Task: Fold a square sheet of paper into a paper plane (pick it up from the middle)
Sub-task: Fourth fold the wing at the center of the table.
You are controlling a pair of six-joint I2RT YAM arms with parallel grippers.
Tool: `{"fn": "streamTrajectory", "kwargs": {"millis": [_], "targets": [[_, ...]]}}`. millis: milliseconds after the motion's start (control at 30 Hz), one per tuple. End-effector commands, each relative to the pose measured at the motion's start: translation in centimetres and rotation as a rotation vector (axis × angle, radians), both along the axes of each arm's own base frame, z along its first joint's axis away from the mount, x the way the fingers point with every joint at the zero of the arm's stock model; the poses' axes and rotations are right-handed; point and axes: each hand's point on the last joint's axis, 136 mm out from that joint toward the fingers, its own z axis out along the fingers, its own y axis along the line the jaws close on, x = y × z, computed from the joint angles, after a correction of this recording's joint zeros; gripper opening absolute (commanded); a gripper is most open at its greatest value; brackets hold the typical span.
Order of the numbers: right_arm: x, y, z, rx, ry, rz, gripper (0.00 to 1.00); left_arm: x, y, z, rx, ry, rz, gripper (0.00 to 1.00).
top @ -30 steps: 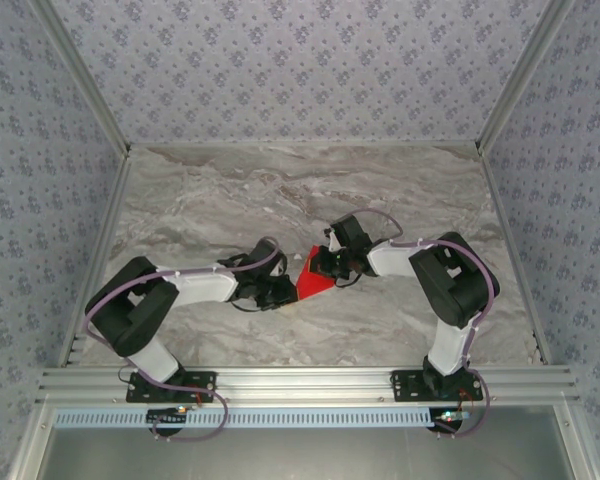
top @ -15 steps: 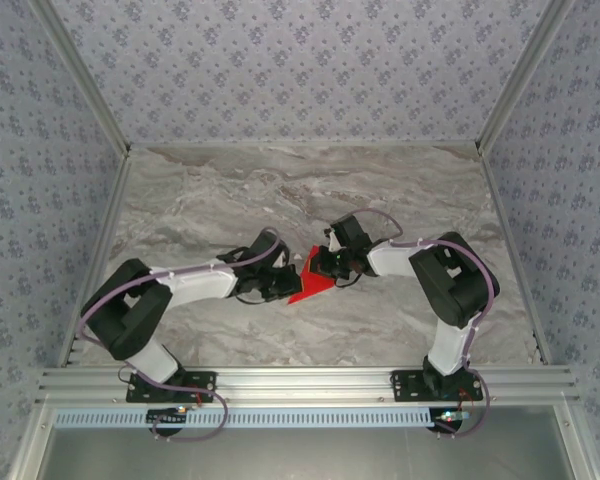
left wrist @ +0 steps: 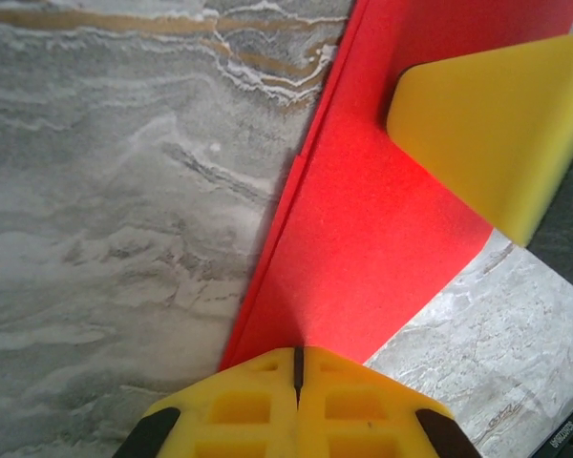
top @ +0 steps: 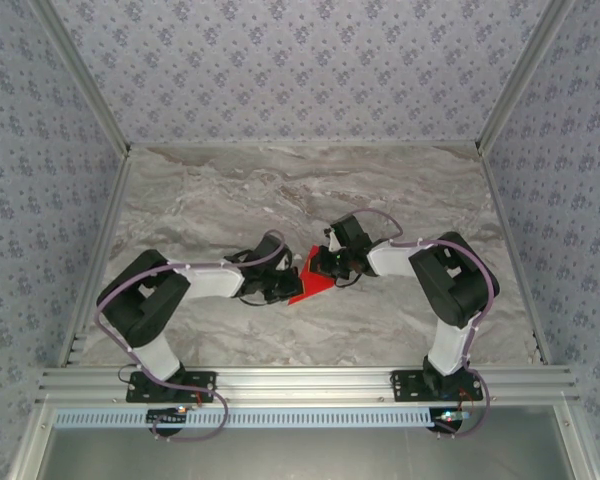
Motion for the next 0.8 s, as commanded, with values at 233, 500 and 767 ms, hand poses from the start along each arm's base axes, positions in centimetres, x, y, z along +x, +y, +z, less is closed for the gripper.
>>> {"fn": "streamTrajectory", "kwargs": {"millis": [233, 500, 767], "targets": [[-3.3, -4.8, -6.2, -0.229, 0.166, -0.046, 0.0, -6.3, 5.7, -3.4, 0.091, 0.169, -0.009, 0.0], [-3.2, -4.6, -6.0, -0.217, 0.165, -0.043, 0.0, -2.2, 3.6, 4.1, -0.04, -0.03, -0.002, 0.0], [-3.0, -4.1, -5.7, -0.206, 0.158, -0.037, 0.0, 0.3, 1.9, 3.0, -0.056, -0.055, 0.026, 0.0]]}}
